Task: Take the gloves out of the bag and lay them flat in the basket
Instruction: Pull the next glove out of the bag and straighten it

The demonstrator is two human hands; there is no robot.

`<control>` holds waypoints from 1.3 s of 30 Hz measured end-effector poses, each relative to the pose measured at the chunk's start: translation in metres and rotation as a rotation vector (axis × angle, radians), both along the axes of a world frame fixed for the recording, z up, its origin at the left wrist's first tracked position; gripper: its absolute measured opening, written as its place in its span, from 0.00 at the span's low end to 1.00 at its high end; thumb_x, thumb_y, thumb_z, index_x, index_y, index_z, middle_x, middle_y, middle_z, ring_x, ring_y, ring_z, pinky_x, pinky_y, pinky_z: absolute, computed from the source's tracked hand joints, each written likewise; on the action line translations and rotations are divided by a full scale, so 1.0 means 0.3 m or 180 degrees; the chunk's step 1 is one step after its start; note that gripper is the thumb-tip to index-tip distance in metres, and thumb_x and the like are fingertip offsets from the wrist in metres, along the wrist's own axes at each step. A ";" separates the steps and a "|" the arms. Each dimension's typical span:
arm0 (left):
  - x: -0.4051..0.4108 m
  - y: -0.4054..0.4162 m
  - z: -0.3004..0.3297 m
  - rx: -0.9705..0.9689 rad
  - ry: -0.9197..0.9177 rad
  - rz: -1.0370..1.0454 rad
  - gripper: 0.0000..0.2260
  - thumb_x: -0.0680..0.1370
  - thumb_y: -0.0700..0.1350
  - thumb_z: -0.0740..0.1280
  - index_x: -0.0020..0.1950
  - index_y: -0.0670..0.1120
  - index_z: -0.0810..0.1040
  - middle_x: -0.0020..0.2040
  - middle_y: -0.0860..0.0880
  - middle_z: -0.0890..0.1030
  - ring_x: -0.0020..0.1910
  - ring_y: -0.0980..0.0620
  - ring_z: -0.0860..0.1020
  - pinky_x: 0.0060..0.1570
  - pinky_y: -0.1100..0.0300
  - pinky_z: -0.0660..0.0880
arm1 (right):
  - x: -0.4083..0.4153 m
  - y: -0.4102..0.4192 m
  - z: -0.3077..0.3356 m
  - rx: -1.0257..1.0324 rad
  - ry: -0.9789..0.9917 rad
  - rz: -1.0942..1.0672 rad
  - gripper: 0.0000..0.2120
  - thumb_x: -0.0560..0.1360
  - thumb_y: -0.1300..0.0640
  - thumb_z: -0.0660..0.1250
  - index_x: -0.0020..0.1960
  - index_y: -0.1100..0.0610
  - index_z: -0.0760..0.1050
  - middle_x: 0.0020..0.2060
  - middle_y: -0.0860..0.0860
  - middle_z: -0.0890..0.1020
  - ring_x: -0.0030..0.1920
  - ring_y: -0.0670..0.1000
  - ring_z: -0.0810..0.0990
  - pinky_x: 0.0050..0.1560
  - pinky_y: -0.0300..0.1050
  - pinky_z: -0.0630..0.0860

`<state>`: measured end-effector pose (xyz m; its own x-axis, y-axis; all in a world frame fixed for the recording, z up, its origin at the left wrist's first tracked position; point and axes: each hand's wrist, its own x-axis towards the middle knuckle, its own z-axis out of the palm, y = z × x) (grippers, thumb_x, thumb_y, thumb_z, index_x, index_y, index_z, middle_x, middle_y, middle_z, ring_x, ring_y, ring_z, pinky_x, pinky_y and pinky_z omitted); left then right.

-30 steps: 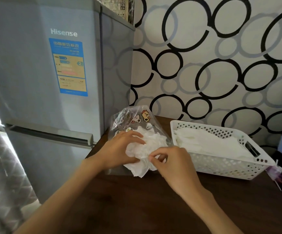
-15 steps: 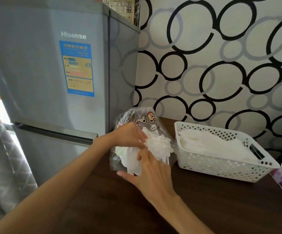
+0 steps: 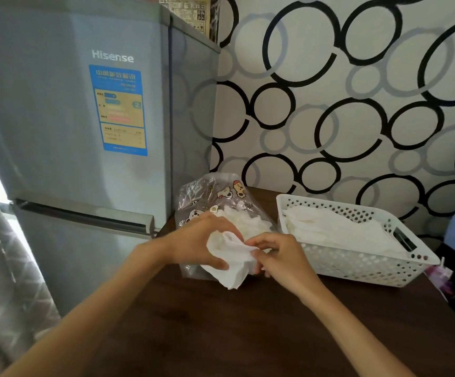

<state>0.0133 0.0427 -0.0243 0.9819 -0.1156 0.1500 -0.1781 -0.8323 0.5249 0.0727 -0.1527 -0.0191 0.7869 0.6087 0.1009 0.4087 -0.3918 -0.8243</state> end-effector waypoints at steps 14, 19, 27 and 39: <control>0.057 -0.011 -0.095 0.0733 -0.0691 0.0401 0.22 0.67 0.57 0.75 0.57 0.50 0.78 0.61 0.60 0.70 0.59 0.58 0.62 0.52 0.62 0.63 | 0.000 0.011 0.035 -0.0020 -0.1178 -0.0082 0.03 0.72 0.51 0.71 0.41 0.50 0.82 0.39 0.41 0.80 0.40 0.40 0.78 0.42 0.39 0.75; 0.069 -0.015 -0.104 0.0773 -0.0565 0.0405 0.24 0.66 0.56 0.76 0.56 0.47 0.76 0.58 0.58 0.70 0.56 0.55 0.63 0.55 0.55 0.69 | -0.027 -0.015 0.038 0.0318 -0.1107 -0.0090 0.05 0.74 0.53 0.70 0.41 0.53 0.82 0.33 0.45 0.83 0.34 0.41 0.81 0.38 0.41 0.79; 0.073 -0.012 -0.106 0.0524 -0.0411 0.0401 0.26 0.67 0.55 0.76 0.60 0.48 0.73 0.55 0.62 0.64 0.54 0.57 0.60 0.56 0.53 0.68 | -0.004 -0.072 0.125 0.0942 -0.1118 -0.0381 0.06 0.72 0.58 0.71 0.41 0.47 0.81 0.36 0.42 0.84 0.38 0.40 0.82 0.40 0.33 0.78; 0.102 0.019 -0.130 0.0505 -0.0366 0.0450 0.25 0.65 0.57 0.77 0.56 0.50 0.74 0.53 0.58 0.68 0.53 0.54 0.62 0.56 0.52 0.67 | 0.000 -0.155 0.215 0.1900 -0.1009 -0.0884 0.04 0.73 0.55 0.70 0.41 0.49 0.80 0.33 0.40 0.83 0.34 0.38 0.80 0.36 0.27 0.73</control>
<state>0.0438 0.0484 -0.0634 0.9675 -0.0093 0.2525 -0.1051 -0.9236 0.3686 0.0727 -0.1992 0.0455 0.7824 0.1610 0.6017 0.6139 -0.0366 -0.7885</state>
